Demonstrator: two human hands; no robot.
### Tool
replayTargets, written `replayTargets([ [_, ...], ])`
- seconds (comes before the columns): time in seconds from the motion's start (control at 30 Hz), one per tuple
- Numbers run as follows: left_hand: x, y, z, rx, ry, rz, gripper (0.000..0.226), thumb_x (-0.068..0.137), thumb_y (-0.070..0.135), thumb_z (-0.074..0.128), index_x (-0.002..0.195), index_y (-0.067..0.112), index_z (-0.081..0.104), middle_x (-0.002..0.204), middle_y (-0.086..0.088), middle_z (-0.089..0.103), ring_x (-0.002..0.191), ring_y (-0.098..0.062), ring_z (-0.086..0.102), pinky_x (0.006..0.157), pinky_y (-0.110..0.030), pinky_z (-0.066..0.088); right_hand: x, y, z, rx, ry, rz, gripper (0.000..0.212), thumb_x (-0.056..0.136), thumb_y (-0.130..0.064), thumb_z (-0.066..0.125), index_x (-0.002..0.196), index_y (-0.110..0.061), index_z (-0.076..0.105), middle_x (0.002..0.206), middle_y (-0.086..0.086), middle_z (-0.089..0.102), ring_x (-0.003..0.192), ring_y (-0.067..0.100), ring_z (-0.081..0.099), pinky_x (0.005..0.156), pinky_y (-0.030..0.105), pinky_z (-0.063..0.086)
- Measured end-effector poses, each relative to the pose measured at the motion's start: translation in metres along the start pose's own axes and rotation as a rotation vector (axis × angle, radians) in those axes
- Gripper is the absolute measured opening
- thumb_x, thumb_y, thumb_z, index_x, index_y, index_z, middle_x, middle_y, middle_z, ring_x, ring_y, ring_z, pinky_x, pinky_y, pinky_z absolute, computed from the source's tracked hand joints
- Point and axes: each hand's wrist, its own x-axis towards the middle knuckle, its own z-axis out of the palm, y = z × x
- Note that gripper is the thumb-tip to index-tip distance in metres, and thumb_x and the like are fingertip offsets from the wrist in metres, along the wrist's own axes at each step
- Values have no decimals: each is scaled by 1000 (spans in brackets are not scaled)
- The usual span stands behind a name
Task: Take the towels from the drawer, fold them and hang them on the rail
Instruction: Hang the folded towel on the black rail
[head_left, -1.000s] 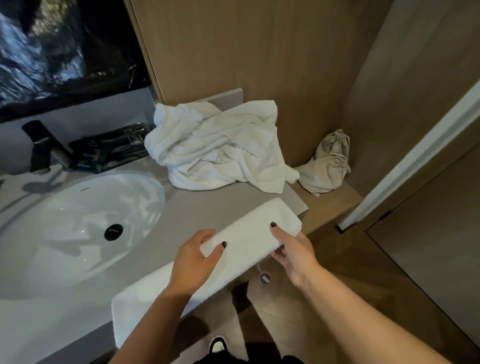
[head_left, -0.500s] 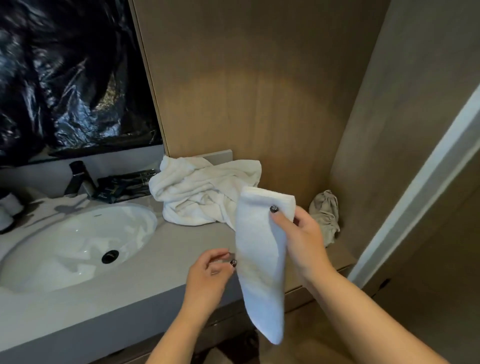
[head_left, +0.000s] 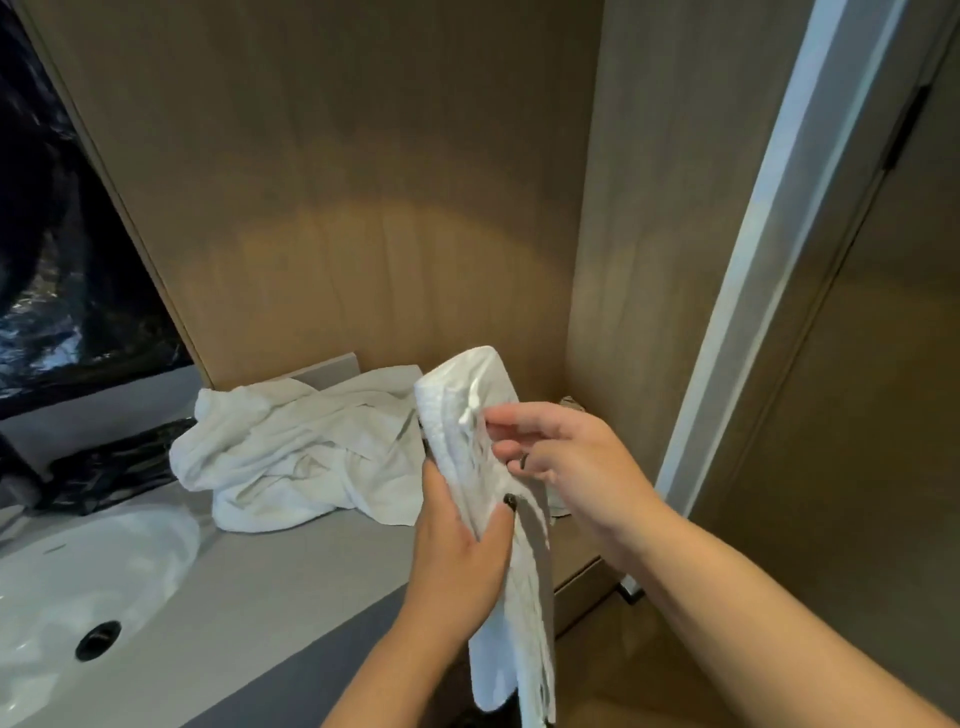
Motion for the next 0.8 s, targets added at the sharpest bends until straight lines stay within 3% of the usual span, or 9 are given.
replayTargets([
  [0.1, 13, -21, 16, -89, -33, -98, 68, 90, 31, 63, 140, 52, 22, 130, 26, 49, 115, 7, 52, 92, -19, 48, 6, 24, -17, -94, 117, -30, 46, 87, 13, 49, 109, -20, 72, 99, -6, 72, 93, 1, 65, 81, 13, 53],
  [0.2, 40, -37, 31, -210, -97, -197, 54, 86, 42, 68, 119, 65, 31, 111, 37, 54, 105, 12, 56, 75, -14, 53, 27, 45, -40, -196, 280, -78, 38, 90, 4, 57, 107, -29, 66, 105, -9, 66, 95, -3, 60, 77, 8, 50],
  [0.33, 89, -49, 52, -335, -77, -235, 42, 82, 48, 63, 116, 56, 40, 100, 40, 59, 98, 14, 60, 62, -6, 50, 60, 60, -76, -367, 379, -102, 30, 86, -13, 70, 101, -38, 61, 108, -16, 58, 95, -2, 56, 77, 12, 51],
  [0.4, 117, -52, 61, -400, -56, -247, 31, 81, 50, 63, 109, 58, 51, 104, 32, 65, 97, 9, 65, 63, -10, 52, 76, 63, -86, -519, 391, -188, 23, 85, -18, 73, 98, -33, 63, 104, -19, 55, 98, 0, 55, 82, 14, 49],
  [0.47, 142, -53, 67, -492, -57, -268, 26, 81, 51, 63, 104, 60, 58, 110, 21, 69, 100, -3, 69, 70, -23, 58, 91, 65, -90, -671, 354, -281, 19, 83, -30, 74, 99, -30, 63, 101, -22, 52, 98, 2, 53, 80, 12, 47],
  [0.6, 180, -57, 72, -717, -84, -298, 29, 85, 43, 61, 112, 51, 64, 119, 8, 70, 110, -17, 69, 82, -37, 59, 125, 71, -87, -948, 325, -322, 53, 77, -63, 59, 116, -27, 59, 108, -18, 47, 103, 5, 46, 84, 18, 45],
  [0.7, 202, -58, 73, -843, -126, -323, 37, 88, 36, 63, 125, 38, 60, 127, 0, 68, 117, -24, 65, 89, -40, 57, 147, 72, -84, -1128, 377, -493, 54, 79, -52, 63, 117, -13, 63, 108, -2, 56, 98, 14, 52, 82, 26, 47],
  [0.8, 223, -52, 65, -948, -150, -318, 46, 83, 33, 68, 128, 31, 61, 131, -8, 65, 121, -29, 62, 92, -43, 55, 170, 70, -83, -1193, 389, -625, 49, 81, -42, 64, 114, -6, 66, 99, 4, 61, 87, 18, 56, 70, 25, 48],
])
